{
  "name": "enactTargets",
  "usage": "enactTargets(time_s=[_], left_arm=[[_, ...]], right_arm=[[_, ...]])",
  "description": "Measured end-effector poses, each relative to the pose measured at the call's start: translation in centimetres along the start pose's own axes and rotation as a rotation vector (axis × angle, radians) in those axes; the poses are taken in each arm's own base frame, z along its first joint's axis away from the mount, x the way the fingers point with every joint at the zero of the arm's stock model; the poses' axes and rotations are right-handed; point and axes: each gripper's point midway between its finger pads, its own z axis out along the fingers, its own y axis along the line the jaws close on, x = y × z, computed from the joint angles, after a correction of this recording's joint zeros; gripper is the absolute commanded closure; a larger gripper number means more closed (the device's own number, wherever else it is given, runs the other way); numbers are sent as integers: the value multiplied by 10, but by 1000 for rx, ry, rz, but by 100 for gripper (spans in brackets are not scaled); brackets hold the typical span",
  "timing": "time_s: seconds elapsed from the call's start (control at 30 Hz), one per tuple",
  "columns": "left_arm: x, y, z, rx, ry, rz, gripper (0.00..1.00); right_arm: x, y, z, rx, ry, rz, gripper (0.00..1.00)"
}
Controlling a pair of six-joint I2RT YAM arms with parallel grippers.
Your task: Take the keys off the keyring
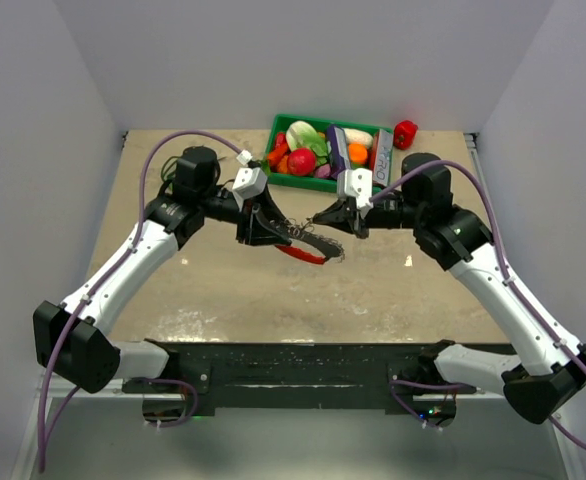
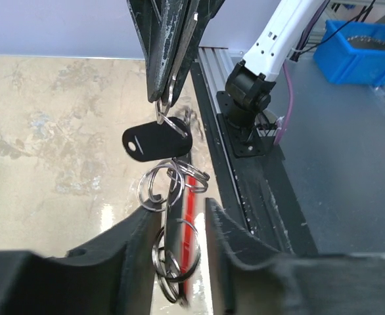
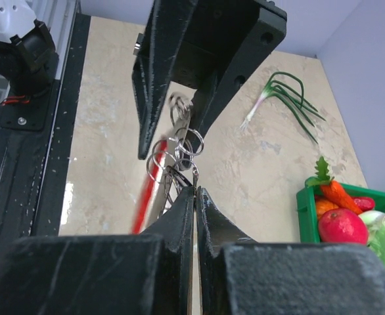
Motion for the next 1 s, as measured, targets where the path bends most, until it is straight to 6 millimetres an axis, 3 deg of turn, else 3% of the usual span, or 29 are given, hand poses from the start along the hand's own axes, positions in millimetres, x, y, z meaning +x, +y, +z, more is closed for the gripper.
enactTargets(time_s=[0.43,0.67,1.0], left_arm=[[1,0,0,-2,2,-3,37],[1,4,-2,-38,19,-6,33],[-31,14,-11,-138,36,112,19]], right_arm=[[-1,-3,4,-4,-17,44,100],[-4,-8,4,18,-25,34,100],[-3,-24,0,87,-18,24,100]])
